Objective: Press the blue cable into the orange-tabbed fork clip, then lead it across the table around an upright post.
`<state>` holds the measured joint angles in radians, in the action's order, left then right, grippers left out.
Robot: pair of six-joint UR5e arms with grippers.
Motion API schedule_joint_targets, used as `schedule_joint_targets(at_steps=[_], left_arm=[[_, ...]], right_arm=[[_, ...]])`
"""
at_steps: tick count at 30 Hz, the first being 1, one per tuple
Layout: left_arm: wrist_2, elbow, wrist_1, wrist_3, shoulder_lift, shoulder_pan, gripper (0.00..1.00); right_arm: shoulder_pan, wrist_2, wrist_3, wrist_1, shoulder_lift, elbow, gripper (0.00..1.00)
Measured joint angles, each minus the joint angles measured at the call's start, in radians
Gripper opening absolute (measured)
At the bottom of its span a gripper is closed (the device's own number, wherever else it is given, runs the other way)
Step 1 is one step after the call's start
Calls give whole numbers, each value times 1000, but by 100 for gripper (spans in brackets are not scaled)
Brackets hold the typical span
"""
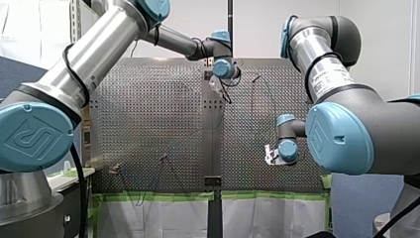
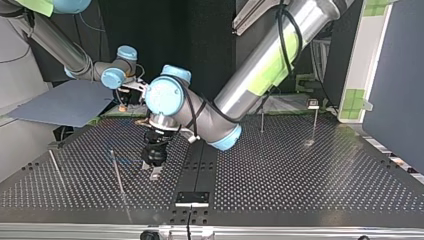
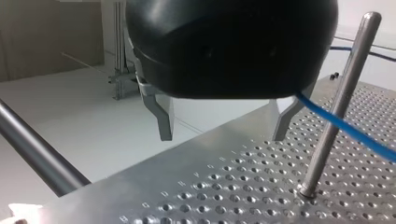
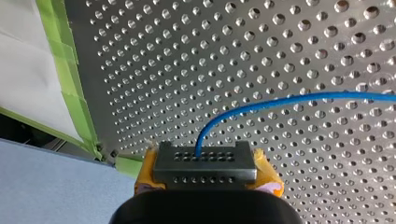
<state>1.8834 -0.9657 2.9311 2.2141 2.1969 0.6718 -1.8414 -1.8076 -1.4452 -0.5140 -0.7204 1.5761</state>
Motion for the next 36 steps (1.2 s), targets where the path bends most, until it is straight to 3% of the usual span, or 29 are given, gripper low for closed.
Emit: schedule_joint_targets(at_steps=[11, 25, 31, 36], left_arm=[[-34, 49, -2, -1, 82, -14, 98], [-40, 51, 28, -51, 88, -25, 98], [-49, 51, 28, -61, 88, -26, 98], [-52, 51, 29, -67, 88, -26, 98]], right_arm=[[23, 9, -4, 0, 0, -4, 0], [48, 29, -24, -24, 1, -4, 0], [68, 52, -51, -44, 11, -4, 0], [80, 58, -66, -51, 50, -4, 0]])
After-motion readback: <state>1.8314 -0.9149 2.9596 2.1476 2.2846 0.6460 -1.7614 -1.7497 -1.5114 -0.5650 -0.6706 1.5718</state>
